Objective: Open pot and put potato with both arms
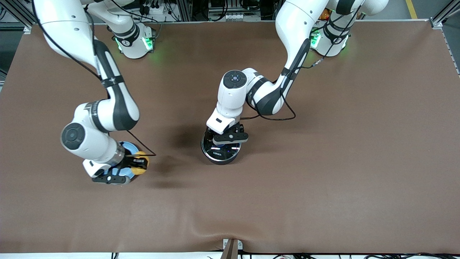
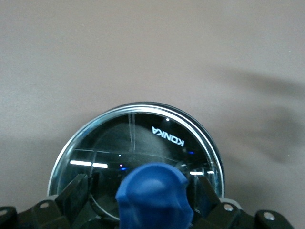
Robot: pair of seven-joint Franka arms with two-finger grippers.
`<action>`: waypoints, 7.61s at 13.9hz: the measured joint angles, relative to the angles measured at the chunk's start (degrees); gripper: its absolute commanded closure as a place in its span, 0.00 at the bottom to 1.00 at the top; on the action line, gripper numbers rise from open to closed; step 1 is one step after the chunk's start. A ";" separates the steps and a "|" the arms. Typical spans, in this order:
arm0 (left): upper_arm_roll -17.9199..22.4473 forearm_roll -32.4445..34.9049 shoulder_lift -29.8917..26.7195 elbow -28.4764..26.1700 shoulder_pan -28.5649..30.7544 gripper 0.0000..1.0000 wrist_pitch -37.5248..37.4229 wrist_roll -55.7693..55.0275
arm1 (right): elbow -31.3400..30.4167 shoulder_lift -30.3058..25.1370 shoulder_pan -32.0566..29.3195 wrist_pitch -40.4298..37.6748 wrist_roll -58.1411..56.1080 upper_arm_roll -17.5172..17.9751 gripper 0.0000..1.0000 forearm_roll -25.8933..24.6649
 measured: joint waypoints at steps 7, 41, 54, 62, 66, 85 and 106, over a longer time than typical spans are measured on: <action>-0.01 0.00 0.48 1.34 -0.89 0.00 0.31 -0.25 | 1.60 -0.01 6.87 0.17 9.19 0.02 0.76 0.00; 4.57 -7.01 -27.21 -22.96 21.51 1.00 -24.34 36.50 | 5.03 3.96 24.50 4.96 29.15 0.00 1.00 -9.05; 5.27 -6.99 -22.70 -42.89 24.72 1.00 3.89 43.41 | 5.02 12.87 28.66 14.45 39.82 -0.09 1.00 -18.17; 5.76 -6.99 -19.14 -42.85 24.94 0.00 8.36 43.58 | 5.10 14.27 28.99 17.11 41.59 -0.23 0.63 -18.35; 5.77 -6.99 -19.91 -41.88 24.93 0.00 8.41 43.58 | 5.16 14.28 28.99 17.11 41.77 -0.55 0.00 -18.35; -12.41 -0.29 -39.43 -15.41 46.10 0.00 -32.03 54.54 | 13.14 -0.30 18.15 -10.44 23.92 -1.99 0.00 -18.35; -12.52 1.62 -38.67 -9.59 46.47 0.00 -36.17 54.54 | 12.98 -20.46 -10.53 -33.14 -5.47 -1.90 0.00 -8.45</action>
